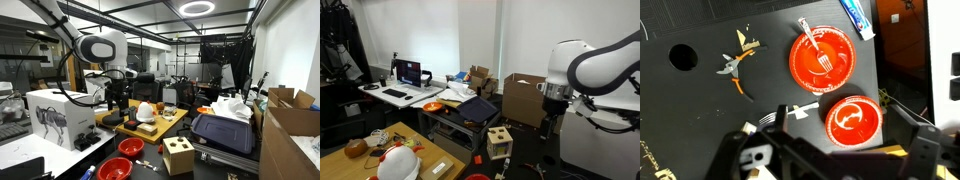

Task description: Put the fork from the table in the orange bowl farthest from you

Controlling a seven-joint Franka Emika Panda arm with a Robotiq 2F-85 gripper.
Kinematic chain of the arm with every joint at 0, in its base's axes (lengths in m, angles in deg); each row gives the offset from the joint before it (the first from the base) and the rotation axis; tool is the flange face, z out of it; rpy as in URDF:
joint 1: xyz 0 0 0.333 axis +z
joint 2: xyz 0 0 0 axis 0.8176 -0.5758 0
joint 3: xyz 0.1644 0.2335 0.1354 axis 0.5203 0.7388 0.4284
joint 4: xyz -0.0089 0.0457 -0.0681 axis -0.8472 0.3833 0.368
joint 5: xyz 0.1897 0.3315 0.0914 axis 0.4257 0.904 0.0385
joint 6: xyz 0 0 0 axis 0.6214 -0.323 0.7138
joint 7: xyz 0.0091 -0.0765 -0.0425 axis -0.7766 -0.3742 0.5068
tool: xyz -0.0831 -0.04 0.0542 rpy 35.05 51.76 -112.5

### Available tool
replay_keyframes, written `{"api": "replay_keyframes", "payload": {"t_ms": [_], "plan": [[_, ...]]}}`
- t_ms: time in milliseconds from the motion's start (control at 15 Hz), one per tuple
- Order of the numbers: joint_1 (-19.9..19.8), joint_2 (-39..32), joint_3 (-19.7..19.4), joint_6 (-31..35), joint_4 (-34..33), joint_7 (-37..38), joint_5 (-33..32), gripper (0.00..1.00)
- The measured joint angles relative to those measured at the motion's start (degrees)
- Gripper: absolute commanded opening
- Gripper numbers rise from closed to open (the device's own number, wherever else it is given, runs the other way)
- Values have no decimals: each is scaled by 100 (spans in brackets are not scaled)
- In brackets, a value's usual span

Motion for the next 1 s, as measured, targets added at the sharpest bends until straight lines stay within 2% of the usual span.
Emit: {"api": "replay_keyframes", "payload": {"t_ms": [333, 733, 1000], "plan": [[-4, -1135, 68, 510, -652, 250, -54, 100], [47, -2372, -56, 1092, -1458, 1725, -711, 100], [302, -3136, -314, 1204, -1947, 2560, -911, 100]]}}
